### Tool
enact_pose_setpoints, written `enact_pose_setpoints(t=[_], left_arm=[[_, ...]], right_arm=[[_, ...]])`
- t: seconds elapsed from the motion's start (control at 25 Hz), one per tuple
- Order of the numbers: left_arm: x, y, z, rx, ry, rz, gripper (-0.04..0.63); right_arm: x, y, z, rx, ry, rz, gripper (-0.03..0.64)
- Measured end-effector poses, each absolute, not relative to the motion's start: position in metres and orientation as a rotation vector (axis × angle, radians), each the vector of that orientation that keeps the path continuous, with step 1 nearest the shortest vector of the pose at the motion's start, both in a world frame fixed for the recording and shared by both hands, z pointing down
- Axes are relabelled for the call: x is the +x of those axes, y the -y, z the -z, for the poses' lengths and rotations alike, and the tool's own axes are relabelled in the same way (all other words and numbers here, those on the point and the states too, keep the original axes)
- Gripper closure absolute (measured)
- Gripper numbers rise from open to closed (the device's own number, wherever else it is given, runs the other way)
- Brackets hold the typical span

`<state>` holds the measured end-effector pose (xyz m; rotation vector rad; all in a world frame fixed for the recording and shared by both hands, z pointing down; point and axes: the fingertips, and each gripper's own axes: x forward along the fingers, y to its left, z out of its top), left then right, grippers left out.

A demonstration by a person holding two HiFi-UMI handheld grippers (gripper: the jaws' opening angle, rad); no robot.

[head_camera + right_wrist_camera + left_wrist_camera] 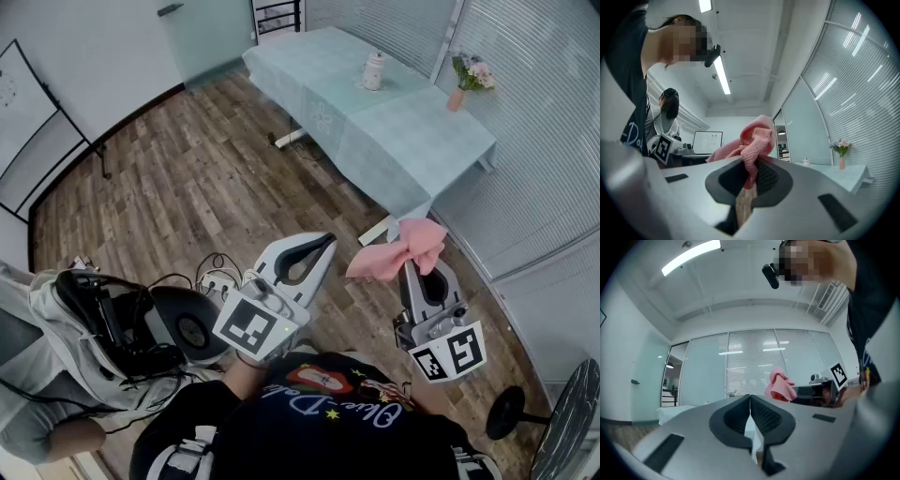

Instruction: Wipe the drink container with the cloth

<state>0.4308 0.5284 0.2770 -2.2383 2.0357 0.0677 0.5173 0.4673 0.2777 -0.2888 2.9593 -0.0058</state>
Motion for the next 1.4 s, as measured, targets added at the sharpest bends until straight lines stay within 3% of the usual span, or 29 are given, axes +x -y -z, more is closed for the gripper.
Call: enact_pose_setpoints(t=[0.92, 1.4], left_arm=[[0.400, -0.532, -0.305, -2.297, -2.083, -0.171, 0.591], [0.328, -0.530, -0.270, -2.158, -2.227, -0.144, 0.591]], right_arm=[[0.502, -0.464, -0.300, -0.376, -2.958, 0.106, 0.600], [0.440, -0.430, -0.260, -0.295, -2.953, 0.109, 0.600]])
